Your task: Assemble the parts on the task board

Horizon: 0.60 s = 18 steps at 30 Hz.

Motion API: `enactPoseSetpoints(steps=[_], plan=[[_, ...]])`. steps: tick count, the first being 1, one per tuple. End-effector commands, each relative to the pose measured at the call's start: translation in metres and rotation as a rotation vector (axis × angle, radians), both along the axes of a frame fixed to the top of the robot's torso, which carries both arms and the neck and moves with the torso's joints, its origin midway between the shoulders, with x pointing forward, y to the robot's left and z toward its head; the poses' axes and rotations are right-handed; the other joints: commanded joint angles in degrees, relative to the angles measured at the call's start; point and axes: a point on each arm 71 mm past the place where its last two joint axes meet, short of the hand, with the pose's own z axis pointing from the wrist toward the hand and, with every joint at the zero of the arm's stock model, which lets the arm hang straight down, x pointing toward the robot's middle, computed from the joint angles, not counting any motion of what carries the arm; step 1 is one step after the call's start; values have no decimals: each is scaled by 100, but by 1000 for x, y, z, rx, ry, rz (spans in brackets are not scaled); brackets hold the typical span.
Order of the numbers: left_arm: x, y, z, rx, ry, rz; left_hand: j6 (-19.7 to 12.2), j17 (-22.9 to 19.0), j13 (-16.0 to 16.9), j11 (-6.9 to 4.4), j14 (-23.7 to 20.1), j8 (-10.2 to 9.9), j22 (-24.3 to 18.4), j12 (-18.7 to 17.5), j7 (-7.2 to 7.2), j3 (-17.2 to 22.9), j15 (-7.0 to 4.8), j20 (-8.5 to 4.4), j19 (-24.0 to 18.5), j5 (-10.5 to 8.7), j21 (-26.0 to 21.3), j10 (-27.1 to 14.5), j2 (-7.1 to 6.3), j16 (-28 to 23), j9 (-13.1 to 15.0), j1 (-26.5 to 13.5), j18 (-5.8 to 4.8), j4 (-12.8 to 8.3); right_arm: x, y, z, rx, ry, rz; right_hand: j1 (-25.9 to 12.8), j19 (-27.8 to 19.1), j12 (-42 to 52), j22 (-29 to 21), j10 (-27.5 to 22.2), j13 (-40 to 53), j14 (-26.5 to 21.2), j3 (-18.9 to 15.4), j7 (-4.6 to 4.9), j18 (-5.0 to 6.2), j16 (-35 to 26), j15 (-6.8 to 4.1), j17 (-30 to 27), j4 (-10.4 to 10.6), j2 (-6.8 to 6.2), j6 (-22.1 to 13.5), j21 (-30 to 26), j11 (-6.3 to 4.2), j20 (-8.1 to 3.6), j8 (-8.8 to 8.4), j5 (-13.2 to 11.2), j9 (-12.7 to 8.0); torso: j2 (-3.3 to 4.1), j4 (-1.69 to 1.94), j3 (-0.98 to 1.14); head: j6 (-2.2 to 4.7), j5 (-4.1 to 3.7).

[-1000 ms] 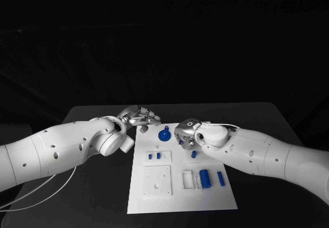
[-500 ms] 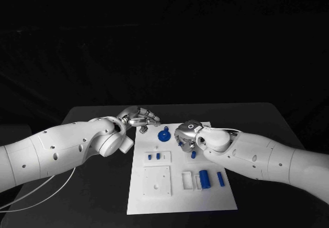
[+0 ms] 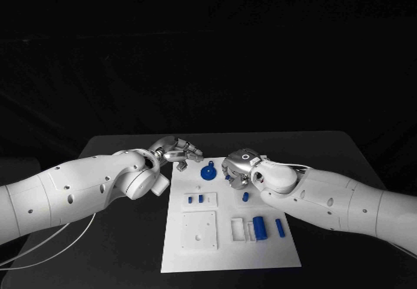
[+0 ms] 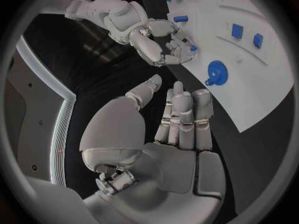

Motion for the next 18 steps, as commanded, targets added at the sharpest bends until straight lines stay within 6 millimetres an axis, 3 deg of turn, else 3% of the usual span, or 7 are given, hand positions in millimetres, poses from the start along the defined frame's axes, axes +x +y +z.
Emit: enactPoseSetpoints(steps=[1,18], plan=[[-1,-1,-2,-15,52,30,58,8,12,91,-31,41,7,-33,3,-17,-25,-64,13,-45,-36,208,-27,-28,-1,-68,309,44,1,-2,8,84,-13,-53,-1,32,-38,-6,45,-7,43,36,83,261,-42,10,-9,3,-81,131,18,11,0,17,-27,5,0,-2,1,16,3],[-4,-10,-20,-163,243,189,-9,28,34,112,-12,37,-17,-240,29,-54,-5,-65,25,-113,-72,192,-422,-71,-29,-329,332,396,-2,3,51,320,62,-149,16,41,-55,-13,52,-1,48,84,86,261,-58,-6,-7,53,-102,125,15,13,-5,8,-93,6,-13,-10,-3,189,29]])
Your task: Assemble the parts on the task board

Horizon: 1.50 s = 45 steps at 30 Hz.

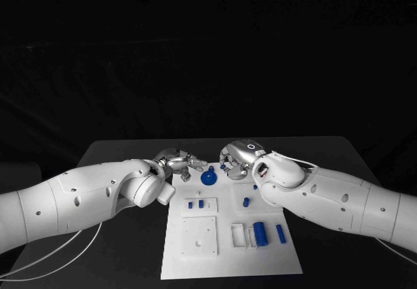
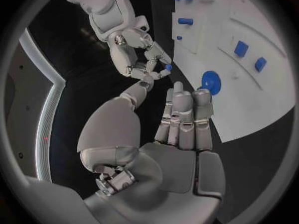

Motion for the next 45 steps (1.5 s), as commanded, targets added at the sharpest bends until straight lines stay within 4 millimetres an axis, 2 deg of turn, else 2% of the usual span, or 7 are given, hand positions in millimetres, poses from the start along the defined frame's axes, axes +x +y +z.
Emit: enactPoseSetpoints(steps=[1,8,16,22,37,45], plan=[[0,-3,-5,-91,91,113,-139,10,-23,120,2,-49,-15,-91,65,27,25,-18,-1,-23,-40,128,-110,-29,-32,27,351,70,0,1,3,77,66,-54,9,41,-33,-7,32,-1,35,28,78,262,-25,-14,-7,-3,-49,102,15,-7,-7,16,-33,10,-5,3,-4,59,13],[1,-11,-7,-150,118,163,-257,13,-87,187,10,-69,-41,-291,123,99,92,52,-8,-21,-81,21,-222,-58,-53,72,385,203,-3,8,11,110,77,-51,10,41,-35,-8,31,0,34,30,80,262,-27,-17,-7,0,-47,99,14,-6,-8,13,-35,10,2,0,-6,126,25],[-1,-18,-6,-196,126,173,-278,-1,-119,206,-16,-42,-60,-387,133,106,112,81,-25,-22,-115,18,-313,-112,-50,82,399,292,-5,14,14,121,83,-41,10,40,-37,-9,30,1,33,30,80,262,-29,-19,-6,2,-48,96,13,-5,-9,12,-32,10,10,14,-3,143,12],[-4,-26,-6,-221,152,161,-281,-13,-131,208,-28,-21,-68,-428,131,101,113,86,-37,-22,-132,30,-332,-150,-45,144,407,281,-6,18,14,126,87,-37,10,40,-39,-10,29,1,33,30,81,262,-31,-21,-6,4,-48,95,13,-4,-9,11,-29,10,11,15,-5,141,5],[-8,-32,-8,-219,179,150,-181,-53,-188,202,-21,106,-88,-554,82,27,108,98,-45,-22,-166,127,-217,-279,-16,422,402,68,-6,23,17,136,84,-32,10,40,-41,-11,28,3,32,30,82,262,-33,-25,-5,8,-45,94,12,-4,-10,10,-19,11,12,12,1,129,0],[-8,-33,-8,-218,177,157,-148,-62,-205,188,3,137,-100,-574,65,5,94,93,-31,-22,-177,198,-173,-313,-16,456,396,29,-6,24,17,135,87,-29,10,41,-42,-11,29,4,32,30,82,262,-34,-27,-4,9,-46,93,12,-4,-11,10,-14,12,9,10,-1,134,4]])
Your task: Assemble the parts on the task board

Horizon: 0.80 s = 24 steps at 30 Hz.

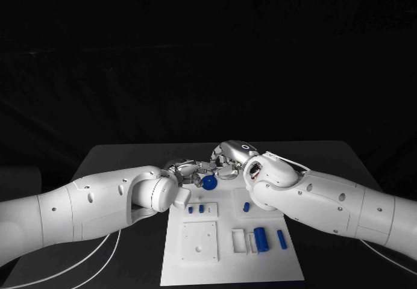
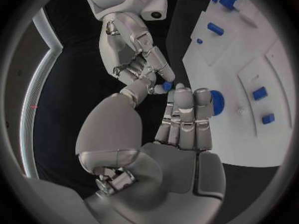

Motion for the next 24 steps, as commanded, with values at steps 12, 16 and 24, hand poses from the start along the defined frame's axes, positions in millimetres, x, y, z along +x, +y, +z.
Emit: enactPoseSetpoints(steps=[12,16,24], plan=[[0,-1,0,-8,3,20,149,-9,-20,59,42,97,-17,-42,-39,-23,-40,20,37,-23,-33,391,114,-67,6,65,458,-58,-1,1,-1,-15,16,4,10,35,-21,-7,29,6,1,29,81,262,-37,-37,-4,11,-50,92,12,-4,-26,19,-6,7,-1,0,-3,4,2],[0,-2,0,-8,4,20,184,-8,-14,47,45,118,-18,-26,-51,-14,-49,17,39,-22,-34,433,157,-69,12,73,457,-55,-1,2,-1,-15,16,4,10,35,-21,-7,30,6,1,29,81,262,-37,-37,-4,11,-50,92,12,-4,-26,19,-5,7,-1,0,-3,4,2],[0,-4,0,-5,13,15,395,2,8,-37,59,223,-10,33,-150,-12,-132,-9,31,-21,-31,673,410,-92,32,163,440,-151,-3,5,0,-11,16,10,8,35,-21,-7,30,7,1,27,81,262,-38,-38,-3,12,-51,92,12,-4,-26,19,2,8,0,3,-1,-7,-9]])
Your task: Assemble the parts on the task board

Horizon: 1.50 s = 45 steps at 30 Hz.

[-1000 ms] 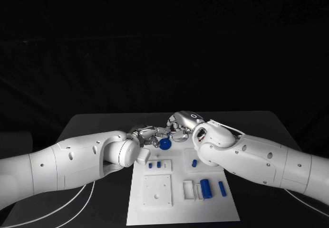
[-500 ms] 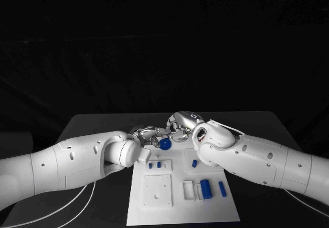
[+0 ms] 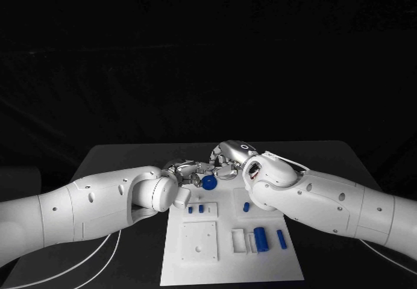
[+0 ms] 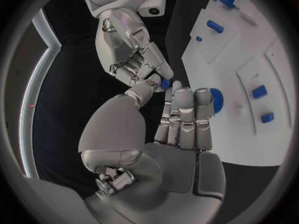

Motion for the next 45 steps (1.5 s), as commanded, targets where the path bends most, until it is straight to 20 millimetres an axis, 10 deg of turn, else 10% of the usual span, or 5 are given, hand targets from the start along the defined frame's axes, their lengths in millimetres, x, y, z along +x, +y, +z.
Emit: enactPoseSetpoints(steps=[1,17,37,45], plan=[[0,-4,1,-6,4,-6,42,5,-2,78,0,19,3,12,-1,-10,-45,-31,30,-21,-31,64,74,-33,-20,4,440,-56,-2,3,-1,-10,10,7,8,12,-21,-8,30,6,2,18,77,262,-39,-43,-3,2,-52,89,13,-4,-22,41,8,-4,1,3,2,-7,-5],[1,-5,1,1,4,-2,90,19,-22,65,15,23,7,-27,-22,-34,-57,-55,33,-22,-29,133,114,-51,-46,39,415,-156,-2,4,-1,-12,15,8,5,12,-23,-9,30,11,3,13,77,262,-41,-47,-1,5,-56,89,12,-5,-23,41,34,-2,-1,-1,2,-9,-1],[3,-2,3,1,-24,17,451,68,-15,-33,54,119,16,-36,-143,456,-151,-125,57,-21,-28,505,547,-98,-94,380,335,-390,-1,2,-2,6,32,6,3,-18,-63,-20,-13,12,-25,5,98,262,-79,-48,-5,4,-113,18,-15,14,-22,0,71,-12,-1,-1,1,-15,2],[3,-2,2,0,-23,15,496,79,-10,-47,62,129,22,-42,-156,515,-164,-141,65,-21,-21,552,553,-99,-101,366,326,-388,1,-1,-2,29,27,-8,32,-134,-238,-78,-178,-54,-166,-60,200,262,-243,28,-58,69,-296,-273,-145,111,4,-158,-310,-64,-1,-1,1,-19,5]])
